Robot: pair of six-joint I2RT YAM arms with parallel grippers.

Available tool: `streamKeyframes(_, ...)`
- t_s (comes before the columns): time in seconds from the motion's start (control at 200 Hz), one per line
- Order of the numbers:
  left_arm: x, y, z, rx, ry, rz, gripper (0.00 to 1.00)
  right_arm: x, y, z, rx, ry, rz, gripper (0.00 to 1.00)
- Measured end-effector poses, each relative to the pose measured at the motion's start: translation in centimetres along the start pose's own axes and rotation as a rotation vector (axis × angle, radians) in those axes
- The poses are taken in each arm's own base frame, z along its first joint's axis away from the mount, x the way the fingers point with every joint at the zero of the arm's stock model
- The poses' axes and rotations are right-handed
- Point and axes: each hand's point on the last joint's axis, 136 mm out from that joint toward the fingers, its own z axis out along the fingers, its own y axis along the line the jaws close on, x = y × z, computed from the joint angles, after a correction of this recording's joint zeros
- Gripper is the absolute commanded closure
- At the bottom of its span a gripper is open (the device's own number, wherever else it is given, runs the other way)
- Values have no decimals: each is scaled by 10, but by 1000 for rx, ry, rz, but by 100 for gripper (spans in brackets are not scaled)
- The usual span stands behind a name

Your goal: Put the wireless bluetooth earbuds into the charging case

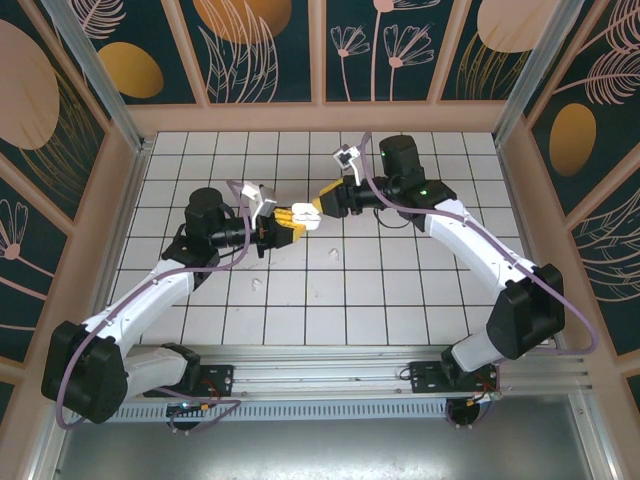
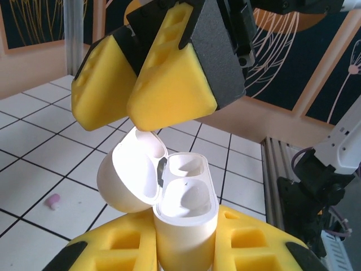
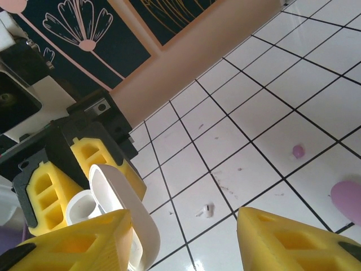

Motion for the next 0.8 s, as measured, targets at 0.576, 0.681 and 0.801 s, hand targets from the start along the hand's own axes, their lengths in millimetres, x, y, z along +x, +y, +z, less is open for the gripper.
streamKeyframes(0.576, -1, 21, -3, -134, -8, -2, 100, -8, -2, -10, 77, -35, 54, 45)
streamKeyframes(0.681, -1, 25, -3, -160, -10, -7, 100, -11, 3, -15, 80, -48, 55, 44)
streamKeyframes(0.801, 0, 28, -6, -186, -13, -10, 100, -13, 3, -19, 100, -61, 60, 44)
